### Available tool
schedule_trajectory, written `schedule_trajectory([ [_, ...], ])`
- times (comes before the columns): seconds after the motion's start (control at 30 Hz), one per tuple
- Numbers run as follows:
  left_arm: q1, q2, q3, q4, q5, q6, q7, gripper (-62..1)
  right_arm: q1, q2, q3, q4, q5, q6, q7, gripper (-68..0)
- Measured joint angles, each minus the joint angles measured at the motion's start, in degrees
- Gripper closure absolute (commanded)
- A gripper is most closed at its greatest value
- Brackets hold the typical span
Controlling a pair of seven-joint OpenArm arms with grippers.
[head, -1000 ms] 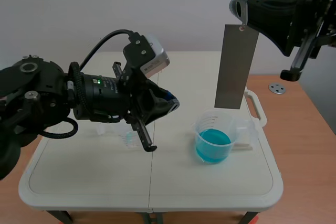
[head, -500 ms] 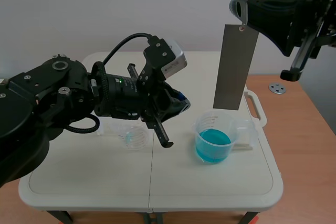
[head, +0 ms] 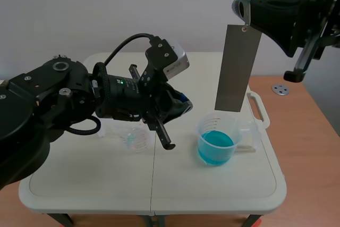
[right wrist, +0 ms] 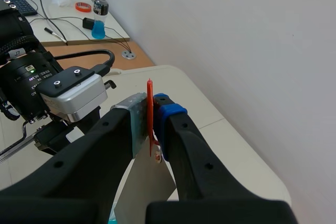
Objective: Hold the metal plate by the orange handle, dip it into the blue solution, take it out and point at it, then put the plate back in the beaker on the left.
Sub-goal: 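Lower the plate into the blue solution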
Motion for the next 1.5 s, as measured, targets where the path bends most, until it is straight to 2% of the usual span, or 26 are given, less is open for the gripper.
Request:
schedule_trajectory([
  [0.2,0.0,0.0,0.0,0.0,0.0,0.7,0.1,-2.1,0.0,0.0,0.0,0.0,0.0,0.0,0.0,-1.3],
  [0.37,0.2,-1.1,0.0,0.0,0.0,8.0,-2.6,-2.1,0.0,0.0,0.0,0.0,-0.1,0.0,0.0,-1.3],
  [0.53,4.3,-6.3,-3.5,3.4,-0.2,13.7,-6.7,-2.1,0.0,0.0,0.0,0.0,-0.3,0.0,0.0,-1.3],
  [0.83,21.2,-21.2,-17.4,14.6,-0.4,22.9,-13.9,-2.1,0.0,-0.1,0.0,-0.3,-0.4,0.0,0.3,-1.3],
  [1.0,32.4,-27.6,-25.7,17.0,-0.4,28.6,-16.0,-2.1,0.0,-0.8,0.0,-3.1,-0.4,0.0,1.4,-1.3],
  [1.17,44.0,-30.5,-32.6,17.0,-0.4,35.1,-16.8,-2.1,0.0,-2.3,0.0,-5.4,-1.6,0.0,2.8,-1.3],
  [1.33,55.9,-31.1,-37.9,16.9,-0.4,42.3,-16.8,-2.1,0.0,-3.2,0.0,-7.0,-2.0,0.0,3.3,-1.3],
  [1.5,66.1,-31.1,-40.1,16.9,-0.4,44.4,-16.9,-2.1,0.0,-3.4,-0.3,-8.6,-2.4,0.0,4.7,-1.3],
])
